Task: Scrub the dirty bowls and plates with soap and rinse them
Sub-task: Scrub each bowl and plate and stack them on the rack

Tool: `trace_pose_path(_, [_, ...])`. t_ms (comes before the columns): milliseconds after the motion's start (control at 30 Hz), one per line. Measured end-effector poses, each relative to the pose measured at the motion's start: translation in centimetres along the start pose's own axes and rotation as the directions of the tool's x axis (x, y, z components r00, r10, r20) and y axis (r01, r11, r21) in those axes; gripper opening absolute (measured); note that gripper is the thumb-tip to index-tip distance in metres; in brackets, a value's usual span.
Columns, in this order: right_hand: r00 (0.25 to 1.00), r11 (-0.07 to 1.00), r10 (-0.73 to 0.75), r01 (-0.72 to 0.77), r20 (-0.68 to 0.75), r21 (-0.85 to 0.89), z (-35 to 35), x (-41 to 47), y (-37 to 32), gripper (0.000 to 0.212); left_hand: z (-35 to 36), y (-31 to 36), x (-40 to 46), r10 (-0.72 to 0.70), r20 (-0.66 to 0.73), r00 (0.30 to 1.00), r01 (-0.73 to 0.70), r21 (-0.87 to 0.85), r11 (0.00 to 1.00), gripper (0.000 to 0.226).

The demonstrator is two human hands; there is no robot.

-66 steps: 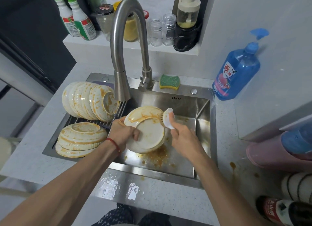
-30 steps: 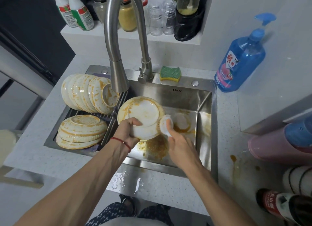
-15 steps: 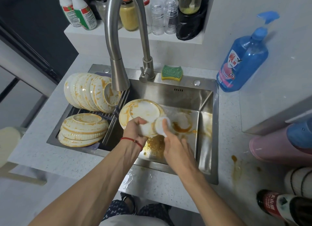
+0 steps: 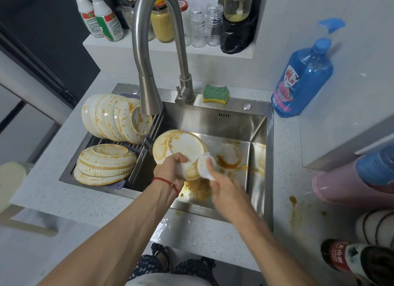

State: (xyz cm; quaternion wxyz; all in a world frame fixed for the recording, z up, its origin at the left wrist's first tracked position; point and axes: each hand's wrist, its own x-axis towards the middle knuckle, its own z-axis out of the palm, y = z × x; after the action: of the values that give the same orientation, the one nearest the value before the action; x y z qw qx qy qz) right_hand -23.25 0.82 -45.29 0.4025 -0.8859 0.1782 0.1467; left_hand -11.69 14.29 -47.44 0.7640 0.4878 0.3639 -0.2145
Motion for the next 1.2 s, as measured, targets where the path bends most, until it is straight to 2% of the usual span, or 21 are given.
trace_pose_path(100, [0.996, 0.997, 0.057, -0.053, -0.071, 0.057, -1.9, 1.7, 0.9, 0.062, -0.3, 0.0, -1.1, 0.161, -0.012, 0.987, -0.158, 0.154, 0.975, 0.086])
trace_pose_path(200, [0.998, 0.997, 0.056, -0.054, -0.036, 0.053, -1.8, 2.6, 0.2, 0.060, -0.2, -0.4, -1.7, 0.329, 0.159, 0.931, -0.365, 0.377, 0.851, 0.072])
trace_pose_path(300, [0.998, 0.993, 0.042, -0.035, -0.054, 0.113, -1.5, 3.8, -1.6, 0.059, 0.0, -0.5, -1.8, 0.380, 0.264, 0.887, -0.461, 0.445, 0.768, 0.063])
trace_pose_path(433, [0.997, 0.994, -0.081, 0.080, 0.009, 0.069, -0.8, 1.7, -1.9, 0.061, -0.5, 0.3, -1.5, 0.337, 0.288, 0.897, -0.432, 0.399, 0.809, 0.064])
trace_pose_path(567, [0.997, 0.999, 0.027, -0.029, -0.068, -0.029, -2.2, 3.1, -0.7, 0.063, -0.7, 0.5, -1.9, 0.330, 0.366, 0.871, -0.469, 0.412, 0.781, 0.067])
trace_pose_path(633, [0.996, 1.000, -0.024, 0.025, -0.085, 0.009, -1.9, 3.5, -2.1, 0.065, -0.1, 0.9, -1.8, 0.322, 0.375, 0.869, -0.467, 0.409, 0.784, 0.066])
trace_pose_path(733, [0.991, 0.991, -0.134, 0.135, -0.020, 0.026, -0.3, 1.2, -2.0, 0.067, -0.8, 1.9, -1.7, 0.321, 0.354, 0.878, -0.450, 0.386, 0.805, 0.060])
trace_pose_path(800, [0.996, 0.996, -0.088, 0.088, 0.014, 0.025, -0.3, 0.6, -0.8, 0.066, -1.2, 2.3, -1.7, 0.325, 0.357, 0.876, -0.455, 0.383, 0.804, 0.063])
trace_pose_path(900, [0.997, 1.000, 0.000, 0.001, -0.075, 0.018, -0.6, 2.8, -0.7, 0.066, -0.6, 1.8, -1.9, 0.323, 0.377, 0.868, -0.468, 0.405, 0.786, 0.069])
trace_pose_path(1033, [0.989, 0.987, -0.143, 0.146, -0.047, 0.069, 0.2, 1.0, -1.8, 0.066, -0.2, 2.3, -1.7, 0.335, 0.353, 0.874, -0.461, 0.378, 0.803, 0.063])
trace_pose_path(1133, [0.999, 0.999, -0.022, 0.023, -0.038, 0.037, -0.3, 1.7, 0.5, 0.065, -0.5, 2.3, -1.6, 0.318, 0.362, 0.876, -0.452, 0.392, 0.801, 0.061])
trace_pose_path(1200, [0.995, 0.999, 0.012, -0.009, -0.099, 0.031, -0.4, 2.4, 0.4, 0.066, -0.1, 2.1, -1.6, 0.313, 0.374, 0.873, -0.459, 0.414, 0.786, 0.058])
